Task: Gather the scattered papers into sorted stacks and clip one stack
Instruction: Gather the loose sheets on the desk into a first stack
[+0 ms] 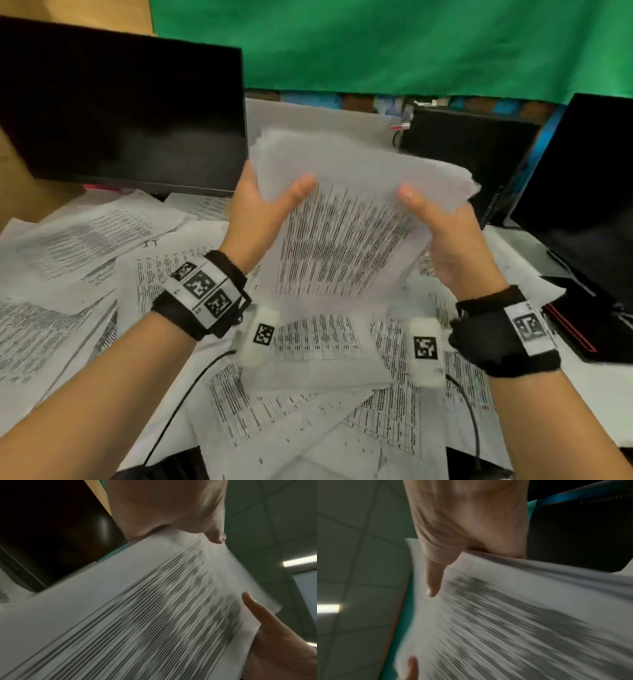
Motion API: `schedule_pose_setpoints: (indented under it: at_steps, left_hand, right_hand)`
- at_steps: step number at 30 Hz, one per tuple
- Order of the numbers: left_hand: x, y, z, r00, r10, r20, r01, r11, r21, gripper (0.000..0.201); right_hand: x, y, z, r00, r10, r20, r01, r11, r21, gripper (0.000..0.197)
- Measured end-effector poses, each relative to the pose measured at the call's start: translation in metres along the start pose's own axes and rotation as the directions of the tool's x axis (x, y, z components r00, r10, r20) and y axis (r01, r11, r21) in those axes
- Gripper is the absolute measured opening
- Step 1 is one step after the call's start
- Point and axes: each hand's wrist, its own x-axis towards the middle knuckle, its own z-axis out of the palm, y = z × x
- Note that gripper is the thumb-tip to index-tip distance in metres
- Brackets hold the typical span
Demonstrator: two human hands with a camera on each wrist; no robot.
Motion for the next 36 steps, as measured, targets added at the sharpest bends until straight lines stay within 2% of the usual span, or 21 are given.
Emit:
schedule_pose_setpoints:
  at_steps: [3, 8, 10, 12, 13, 14, 16, 17, 18, 20, 22, 23, 24, 25, 26, 27, 28, 30, 32, 34, 36]
  left_hand:
    - [0.008, 0.015, 0.023, 0.996, 0.045, 0.075, -0.046, 0.999, 0.004, 0.035]
    - [0.023, 0.041, 0.043, 0.966, 0.256, -0.042, -0.257, 0.966, -0.028, 0.03]
    - [0.026, 0.025, 0.031, 0.99, 0.138, 0.031, -0.136, 0.989, -0.063, 0.036]
    - [0.017, -0.009, 0.016, 0.972, -0.171, 0.162, 0.169, 0.985, 0.026, 0.064]
    - [0.007, -0.03, 0.008, 0.904, -0.355, 0.238, 0.335, 0.934, 0.122, 0.079]
    - [-0.005, -0.054, 0.0, 0.792, -0.524, 0.313, 0.455, 0.849, 0.269, 0.087]
    - [-0.03, -0.083, -0.005, 0.599, -0.711, 0.369, 0.493, 0.69, 0.53, 0.093]
    - [-0.037, -0.088, -0.003, 0.591, -0.723, 0.358, 0.486, 0.673, 0.558, 0.102]
    - [-0.039, -0.089, 0.002, 0.645, -0.693, 0.321, 0.497, 0.7, 0.513, 0.105]
    - [-0.04, -0.078, 0.012, 0.819, -0.555, 0.145, 0.504, 0.818, 0.279, 0.078]
    - [-0.036, -0.072, 0.013, 0.884, -0.466, 0.034, 0.459, 0.879, 0.127, 0.06]
    - [-0.037, -0.074, 0.009, 0.858, -0.51, 0.064, 0.496, 0.854, 0.155, 0.074]
    - [-0.038, -0.082, 0.004, 0.79, -0.591, 0.162, 0.544, 0.798, 0.257, 0.093]
    - [-0.043, -0.081, 0.001, 0.676, -0.687, 0.265, 0.593, 0.721, 0.358, 0.105]
    - [-0.046, -0.085, -0.002, 0.555, -0.759, 0.342, 0.623, 0.651, 0.433, 0.105]
    - [-0.048, -0.087, -0.001, 0.502, -0.781, 0.371, 0.633, 0.624, 0.458, 0.093]
    - [-0.049, -0.088, 0.002, 0.521, -0.771, 0.367, 0.641, 0.637, 0.429, 0.076]
    - [-0.045, -0.087, 0.007, 0.68, -0.696, 0.231, 0.612, 0.712, 0.343, 0.059]
    - [-0.035, -0.097, -0.001, 0.787, -0.61, 0.095, 0.565, 0.773, 0.287, 0.051]
    - [-0.032, -0.105, -0.014, 0.774, -0.632, 0.021, 0.575, 0.717, 0.393, 0.04]
    - [-0.039, -0.111, -0.024, 0.666, -0.744, 0.05, 0.581, 0.561, 0.59, 0.04]
  right_hand:
    - [0.003, -0.011, 0.011, 0.996, -0.043, -0.074, 0.045, 0.998, 0.032, 0.038]
    - [0.016, -0.035, 0.022, 0.952, -0.247, -0.182, 0.25, 0.968, -0.008, 0.029]
    - [0.015, -0.024, 0.011, 0.969, -0.182, -0.168, 0.179, 0.983, -0.03, 0.032]
    - [0.007, 0.014, -0.005, 0.993, 0.038, -0.109, -0.048, 0.995, -0.09, 0.035]
    - [-0.002, 0.036, -0.01, 0.979, 0.195, -0.065, -0.202, 0.969, -0.14, 0.042]
    - [-0.012, 0.059, -0.014, 0.937, 0.349, -0.027, -0.348, 0.919, -0.185, 0.056]
    - [-0.029, 0.1, -0.017, 0.879, 0.477, 0.022, -0.47, 0.873, -0.128, 0.077]
    - [-0.033, 0.112, -0.015, 0.883, 0.469, 0.014, -0.467, 0.882, -0.06, 0.079]
    - [-0.034, 0.117, -0.013, 0.893, 0.449, -0.027, -0.449, 0.893, 0.002, 0.077]
    - [-0.031, 0.115, -0.011, 0.903, 0.413, -0.122, -0.401, 0.909, 0.111, 0.061]
    - [-0.027, 0.116, -0.016, 0.907, 0.418, -0.061, -0.402, 0.898, 0.18, 0.049]
    - [-0.028, 0.119, -0.018, 0.891, 0.454, 0.009, -0.45, 0.879, 0.157, 0.052]
    - [-0.031, 0.126, -0.02, 0.851, 0.518, 0.085, -0.524, 0.848, 0.079, 0.063]
    - [-0.037, 0.131, -0.02, 0.795, 0.59, 0.141, -0.593, 0.805, -0.02, 0.076]
    - [-0.041, 0.138, -0.019, 0.758, 0.634, 0.156, -0.629, 0.773, -0.084, 0.081]
    - [-0.042, 0.141, -0.017, 0.762, 0.635, 0.126, -0.626, 0.773, -0.103, 0.075]
    - [-0.041, 0.143, -0.014, 0.787, 0.612, 0.079, -0.605, 0.79, -0.097, 0.065]
    - [-0.034, 0.139, -0.008, 0.837, 0.547, 0.0, -0.547, 0.837, 0.002, 0.049]
    - [-0.026, 0.134, -0.007, 0.854, 0.51, -0.103, -0.499, 0.859, 0.116, 0.041]
    - [-0.019, 0.141, -0.009, 0.816, 0.552, -0.173, -0.55, 0.833, 0.064, 0.046]
    - [-0.019, 0.149, -0.006, 0.722, 0.682, -0.119, -0.691, 0.719, -0.072, 0.067]
